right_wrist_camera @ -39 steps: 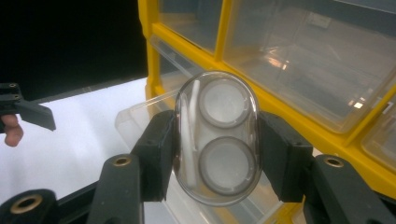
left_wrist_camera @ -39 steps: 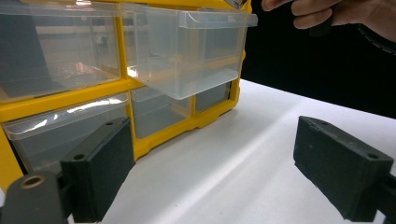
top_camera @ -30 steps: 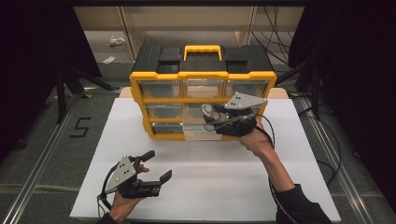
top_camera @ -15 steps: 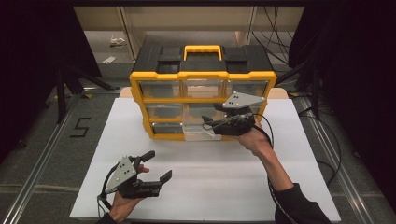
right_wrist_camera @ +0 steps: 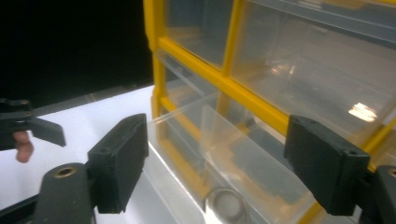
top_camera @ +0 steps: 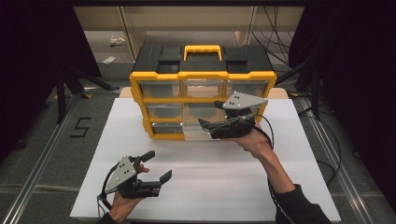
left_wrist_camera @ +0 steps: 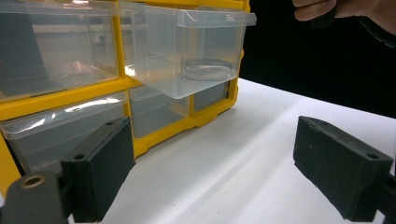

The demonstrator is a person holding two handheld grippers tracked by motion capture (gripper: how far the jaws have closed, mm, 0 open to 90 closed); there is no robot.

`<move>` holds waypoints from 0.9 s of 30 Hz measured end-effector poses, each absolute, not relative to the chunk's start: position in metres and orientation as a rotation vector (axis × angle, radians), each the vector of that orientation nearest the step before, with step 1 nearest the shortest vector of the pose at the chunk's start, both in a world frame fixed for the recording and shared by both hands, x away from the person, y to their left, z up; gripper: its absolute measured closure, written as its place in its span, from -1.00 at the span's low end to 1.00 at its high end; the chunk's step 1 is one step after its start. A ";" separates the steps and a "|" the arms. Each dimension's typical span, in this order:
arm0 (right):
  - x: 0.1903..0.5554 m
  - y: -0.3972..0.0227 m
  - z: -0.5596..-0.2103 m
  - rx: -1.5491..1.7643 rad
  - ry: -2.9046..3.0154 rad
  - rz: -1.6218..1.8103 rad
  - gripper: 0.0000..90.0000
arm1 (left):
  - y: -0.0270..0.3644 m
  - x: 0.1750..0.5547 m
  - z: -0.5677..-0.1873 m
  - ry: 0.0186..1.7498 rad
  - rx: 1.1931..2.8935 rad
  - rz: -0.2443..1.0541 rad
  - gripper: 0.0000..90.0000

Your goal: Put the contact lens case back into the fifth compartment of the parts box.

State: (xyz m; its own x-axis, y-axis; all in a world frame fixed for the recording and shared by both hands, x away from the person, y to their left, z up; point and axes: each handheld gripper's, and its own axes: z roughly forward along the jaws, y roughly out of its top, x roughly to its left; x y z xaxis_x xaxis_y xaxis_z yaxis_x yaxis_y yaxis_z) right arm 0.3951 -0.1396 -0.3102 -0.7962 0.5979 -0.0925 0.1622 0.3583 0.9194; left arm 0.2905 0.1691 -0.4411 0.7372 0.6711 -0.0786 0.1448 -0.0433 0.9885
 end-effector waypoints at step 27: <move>0.367 -0.135 -0.307 0.610 2.258 1.519 -0.58 | 0.169 0.290 -0.441 0.674 1.584 0.483 -0.73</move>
